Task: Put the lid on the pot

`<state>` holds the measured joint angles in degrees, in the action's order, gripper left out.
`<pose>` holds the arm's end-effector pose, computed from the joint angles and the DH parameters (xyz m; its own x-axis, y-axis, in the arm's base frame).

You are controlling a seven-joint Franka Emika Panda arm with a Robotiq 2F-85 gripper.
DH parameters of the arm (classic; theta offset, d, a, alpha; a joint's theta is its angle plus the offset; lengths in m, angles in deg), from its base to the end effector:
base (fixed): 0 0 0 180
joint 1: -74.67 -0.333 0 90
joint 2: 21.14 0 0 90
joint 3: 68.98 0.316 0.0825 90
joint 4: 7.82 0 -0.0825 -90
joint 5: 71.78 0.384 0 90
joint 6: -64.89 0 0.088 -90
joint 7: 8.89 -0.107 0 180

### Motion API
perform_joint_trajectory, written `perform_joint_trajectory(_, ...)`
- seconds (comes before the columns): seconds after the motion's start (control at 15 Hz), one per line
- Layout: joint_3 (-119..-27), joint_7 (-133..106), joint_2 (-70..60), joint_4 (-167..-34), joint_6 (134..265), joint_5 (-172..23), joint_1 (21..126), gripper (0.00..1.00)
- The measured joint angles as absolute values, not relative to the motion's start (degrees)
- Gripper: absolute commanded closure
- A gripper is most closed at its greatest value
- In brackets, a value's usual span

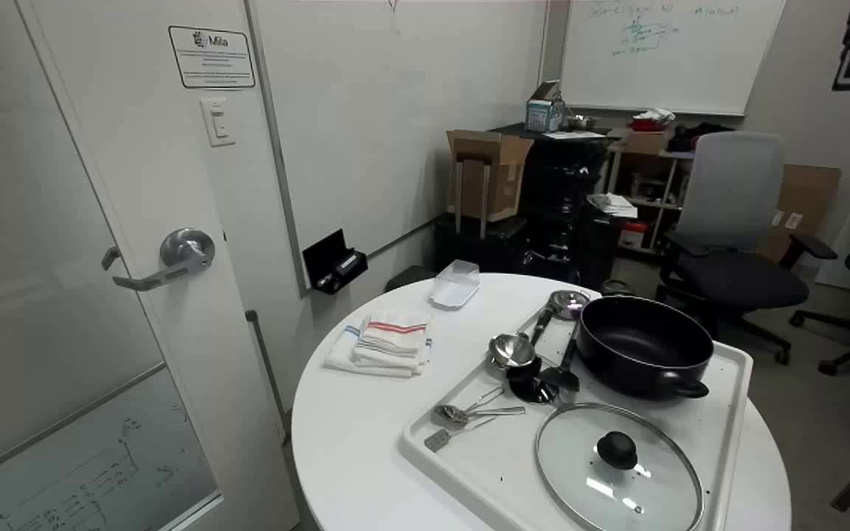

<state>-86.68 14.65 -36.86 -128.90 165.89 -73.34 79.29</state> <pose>0.4282 -0.1894 0.5174 0.9973 0.0446 -0.0579 0.0395 -0.9955 -0.0866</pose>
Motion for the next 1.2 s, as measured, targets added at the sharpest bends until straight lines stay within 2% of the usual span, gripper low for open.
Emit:
perform_joint_trajectory(0.67, -86.53, 14.65, -36.86, -128.9, 165.91, -73.34, 79.44, 0.0)
perform_joint_trajectory(1.2, -83.09, 14.65, -35.46, -131.67, 168.13, -73.83, 79.93, 0.0)
